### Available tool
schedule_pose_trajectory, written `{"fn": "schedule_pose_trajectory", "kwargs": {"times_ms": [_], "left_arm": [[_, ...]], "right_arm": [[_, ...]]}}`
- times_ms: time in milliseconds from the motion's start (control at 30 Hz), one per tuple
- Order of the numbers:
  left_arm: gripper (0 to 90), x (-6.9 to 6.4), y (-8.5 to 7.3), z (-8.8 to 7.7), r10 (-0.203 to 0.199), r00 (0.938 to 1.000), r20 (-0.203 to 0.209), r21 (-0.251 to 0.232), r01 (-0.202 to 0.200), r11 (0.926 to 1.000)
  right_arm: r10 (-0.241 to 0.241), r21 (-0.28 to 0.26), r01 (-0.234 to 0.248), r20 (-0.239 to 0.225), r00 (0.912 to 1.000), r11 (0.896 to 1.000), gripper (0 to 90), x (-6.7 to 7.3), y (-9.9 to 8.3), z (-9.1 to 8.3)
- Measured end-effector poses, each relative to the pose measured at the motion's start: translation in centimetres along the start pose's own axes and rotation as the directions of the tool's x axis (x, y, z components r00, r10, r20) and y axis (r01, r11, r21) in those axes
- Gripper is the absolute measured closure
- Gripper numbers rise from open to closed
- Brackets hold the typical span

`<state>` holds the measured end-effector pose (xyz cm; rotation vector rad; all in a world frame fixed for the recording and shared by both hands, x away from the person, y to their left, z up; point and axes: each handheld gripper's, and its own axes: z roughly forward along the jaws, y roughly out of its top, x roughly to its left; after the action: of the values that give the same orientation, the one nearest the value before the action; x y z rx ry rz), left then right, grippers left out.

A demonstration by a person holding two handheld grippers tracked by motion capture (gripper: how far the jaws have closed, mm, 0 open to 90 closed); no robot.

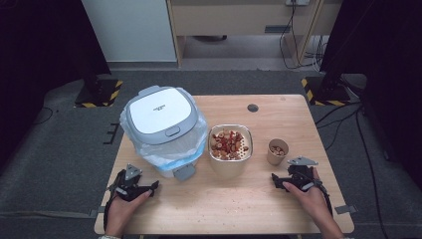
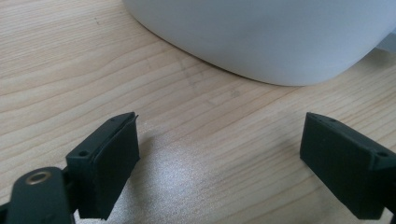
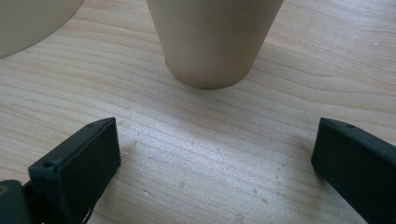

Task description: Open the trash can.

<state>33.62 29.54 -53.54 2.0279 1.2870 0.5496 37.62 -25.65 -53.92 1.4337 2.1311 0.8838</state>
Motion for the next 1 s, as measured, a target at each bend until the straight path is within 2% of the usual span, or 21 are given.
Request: {"fn": "schedule_pose_trajectory", "kwargs": {"times_ms": [167,333,567,633,667,833,967,1000], "left_arm": [[16.2,-0.1,-0.1,-0.5,0.004,1.0000,-0.003,-0.005,-0.004,1.0000],[25.1,-1.0,0.3,-1.7,0.037,0.9993,-0.008,-0.039,-0.037,0.9985],[51.9,-2.7,0.8,-3.4,0.041,0.9987,0.029,-0.074,-0.039,0.9965],[56.9,-3.2,1.1,-3.7,0.051,0.9978,0.042,-0.081,-0.047,0.9956],[60.0,-3.5,1.2,-3.8,0.067,0.9968,0.043,-0.082,-0.063,0.9947],[74.2,-4.6,1.5,-4.5,0.093,0.9939,0.059,-0.103,-0.087,0.9908],[82.1,-5.5,1.7,-4.8,0.114,0.9888,0.097,-0.113,-0.103,0.9883],[83.6,-5.9,1.8,-4.8,0.132,0.9850,0.111,-0.112,-0.120,0.9865]], "right_arm": [[-0.001,0.000,0.001,-0.003,1.0000,1.000,1.7,0.0,0.0,0.0],[-0.011,0.001,0.011,-0.009,0.9999,1.000,1.7,-0.1,-0.1,-0.1],[-0.013,0.001,0.013,-0.013,0.9998,1.000,1.7,-0.2,-0.2,-0.3],[-0.012,0.000,0.012,-0.013,0.9998,1.000,1.7,-0.2,-0.3,-0.3],[-0.014,0.000,0.014,-0.015,0.9998,1.000,1.7,-0.2,-0.3,-0.3],[-0.020,0.000,0.020,-0.016,0.9997,1.000,1.7,-0.3,-0.4,-0.4],[-0.022,0.002,0.022,-0.023,0.9995,1.000,1.7,-0.4,-0.4,-0.5],[-0.021,0.000,0.021,-0.023,0.9995,1.000,1.7,-0.4,-0.4,-0.5]]}}
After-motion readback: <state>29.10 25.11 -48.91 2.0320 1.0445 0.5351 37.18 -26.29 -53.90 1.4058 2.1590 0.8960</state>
